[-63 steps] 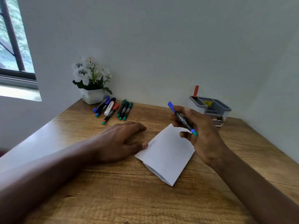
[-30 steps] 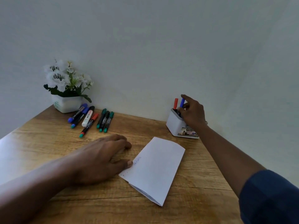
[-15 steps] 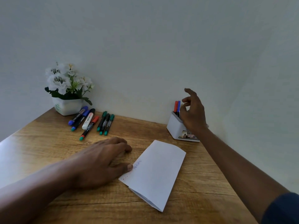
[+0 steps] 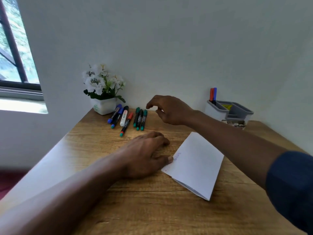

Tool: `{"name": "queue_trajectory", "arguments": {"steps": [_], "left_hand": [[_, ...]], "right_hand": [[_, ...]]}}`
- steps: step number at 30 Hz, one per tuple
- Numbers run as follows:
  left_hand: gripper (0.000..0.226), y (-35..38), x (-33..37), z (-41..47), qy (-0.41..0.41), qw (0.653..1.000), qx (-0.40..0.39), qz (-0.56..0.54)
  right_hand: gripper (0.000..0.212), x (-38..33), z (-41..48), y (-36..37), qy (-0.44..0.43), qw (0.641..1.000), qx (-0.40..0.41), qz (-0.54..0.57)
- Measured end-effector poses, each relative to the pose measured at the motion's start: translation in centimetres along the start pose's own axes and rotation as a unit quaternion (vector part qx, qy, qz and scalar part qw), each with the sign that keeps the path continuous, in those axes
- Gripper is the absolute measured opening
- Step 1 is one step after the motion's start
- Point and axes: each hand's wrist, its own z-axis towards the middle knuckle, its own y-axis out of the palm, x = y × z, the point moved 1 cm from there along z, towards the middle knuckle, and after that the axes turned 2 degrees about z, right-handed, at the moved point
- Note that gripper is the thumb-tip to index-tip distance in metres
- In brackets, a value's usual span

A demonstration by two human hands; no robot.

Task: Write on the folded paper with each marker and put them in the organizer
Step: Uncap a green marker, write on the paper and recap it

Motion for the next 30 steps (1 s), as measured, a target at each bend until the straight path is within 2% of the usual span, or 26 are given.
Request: {"name": "queue_trajectory", "arguments": {"steps": [6, 11, 18, 22, 25, 27, 28, 29, 30], "left_hand": [[0.061, -0.2, 0.2, -0.2, -0.003, 1.0, 0.004, 0.002], [0.062, -0.1, 0.1, 0.0, -0.007, 1.0, -0.004, 0.005], [0.063, 0.0, 0.0, 0.1, -0.004, 1.0, -0.005, 0.01], [0.063, 0.1, -0.2, 0.0, 0.001, 1.0, 0.0, 0.009], [0.062, 0.2, -0.4, 0.0, 0.008, 1.0, 0.014, 0.004], [0.06, 0.2, -0.5, 0.0, 0.01, 0.999, 0.036, -0.01], [0.059, 0.3, -0.6, -0.1, 0.008, 0.998, 0.051, -0.027], [0.058, 0.2, -0.6, -0.1, 0.007, 0.996, 0.072, -0.052], [0.056, 0.1, -0.5, -0.2, 0.007, 0.992, 0.098, -0.079]], "right_hand": [[0.054, -0.9, 2.9, 1.7, 0.005, 0.996, -0.079, -0.027], [0.058, -0.7, 2.9, 2.1, 0.01, 0.993, -0.107, -0.044], [0.039, -0.8, 2.3, 1.5, -0.061, 0.978, -0.124, -0.156], [0.022, 0.2, 1.1, 0.2, -0.077, 0.974, -0.093, -0.193], [0.017, 0.8, -1.5, -1.5, -0.017, 0.998, 0.02, -0.063], [0.02, 0.8, -3.9, -2.6, 0.051, 0.989, 0.122, 0.07], [0.022, 0.6, -5.1, -3.0, 0.092, 0.969, 0.172, 0.151], [0.021, 0.4, -6.5, -3.4, 0.134, 0.934, 0.217, 0.251], [0.019, -0.1, -7.9, -3.7, 0.168, 0.881, 0.246, 0.366]]}}
